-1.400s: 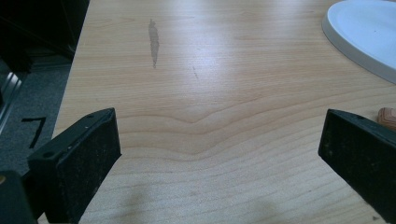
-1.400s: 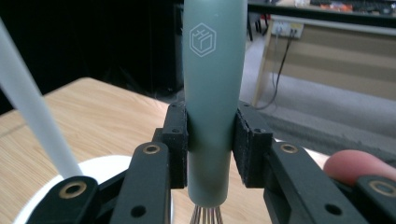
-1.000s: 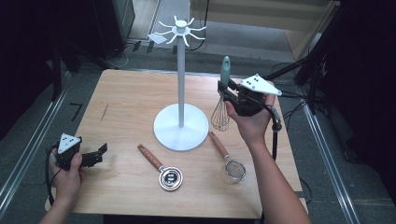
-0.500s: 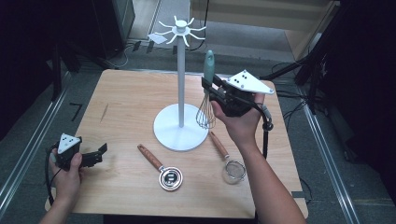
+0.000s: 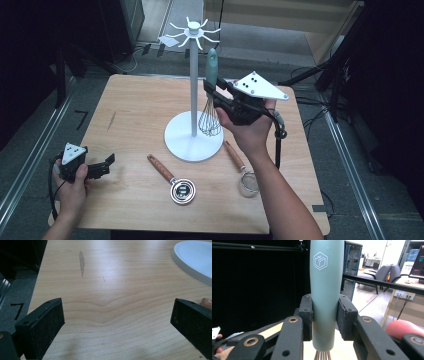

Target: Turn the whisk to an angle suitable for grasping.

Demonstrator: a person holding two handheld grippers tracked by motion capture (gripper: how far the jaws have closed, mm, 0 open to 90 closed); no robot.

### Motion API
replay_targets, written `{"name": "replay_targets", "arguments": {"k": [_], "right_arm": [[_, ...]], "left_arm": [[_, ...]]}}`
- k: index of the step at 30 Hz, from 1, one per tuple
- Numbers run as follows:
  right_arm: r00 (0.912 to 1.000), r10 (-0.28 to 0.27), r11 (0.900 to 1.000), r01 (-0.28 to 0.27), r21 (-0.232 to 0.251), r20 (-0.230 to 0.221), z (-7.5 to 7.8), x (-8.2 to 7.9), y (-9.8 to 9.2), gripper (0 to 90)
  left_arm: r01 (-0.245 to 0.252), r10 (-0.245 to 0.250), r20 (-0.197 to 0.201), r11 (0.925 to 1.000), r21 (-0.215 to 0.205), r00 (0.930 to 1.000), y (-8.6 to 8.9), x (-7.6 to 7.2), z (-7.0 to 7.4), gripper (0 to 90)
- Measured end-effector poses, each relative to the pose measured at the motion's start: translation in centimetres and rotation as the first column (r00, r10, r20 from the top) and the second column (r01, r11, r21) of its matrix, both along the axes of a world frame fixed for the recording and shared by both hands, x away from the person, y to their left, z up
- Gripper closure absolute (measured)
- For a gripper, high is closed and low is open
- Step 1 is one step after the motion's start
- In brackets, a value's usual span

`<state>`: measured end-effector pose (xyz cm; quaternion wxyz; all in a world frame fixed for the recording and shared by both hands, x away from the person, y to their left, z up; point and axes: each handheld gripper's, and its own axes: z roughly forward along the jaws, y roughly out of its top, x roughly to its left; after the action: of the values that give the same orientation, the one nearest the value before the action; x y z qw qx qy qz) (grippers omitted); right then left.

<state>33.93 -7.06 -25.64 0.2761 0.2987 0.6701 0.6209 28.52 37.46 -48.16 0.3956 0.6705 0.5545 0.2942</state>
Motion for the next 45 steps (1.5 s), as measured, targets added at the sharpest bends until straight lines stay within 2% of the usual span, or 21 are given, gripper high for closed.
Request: {"name": "replay_targets", "arguments": {"k": [5,10,27,37,45], "right_arm": [[0.9998,0.017,1.000,-0.018,0.024,0.014,0.2,-0.2,0.4,70.5],[0.9993,0.030,0.999,-0.031,0.022,0.020,0.4,-0.3,0.7,70.5],[0.9990,0.040,0.999,-0.040,0.017,-0.019,1.0,0.6,1.8,70.5],[0.9981,0.039,0.999,-0.038,0.007,-0.048,0.7,1.2,2.0,70.5],[0.9983,0.032,0.999,-0.032,0.004,-0.049,0.8,1.6,2.1,70.5]], "left_arm": [[0.000,0.000,0.001,1.0000,0.000,1.0000,0.0,0.0,0.0,0.0],[0.001,-0.001,0.000,1.0000,0.000,1.0000,0.0,0.0,0.0,0.0],[0.001,-0.001,0.002,1.0000,-0.004,1.0000,0.0,0.0,0.0,0.0],[0.002,-0.002,0.002,1.0000,-0.002,1.0000,0.1,0.0,0.0,0.0],[0.001,-0.001,0.003,1.0000,-0.004,1.0000,0.0,0.0,0.0,0.0]]}}
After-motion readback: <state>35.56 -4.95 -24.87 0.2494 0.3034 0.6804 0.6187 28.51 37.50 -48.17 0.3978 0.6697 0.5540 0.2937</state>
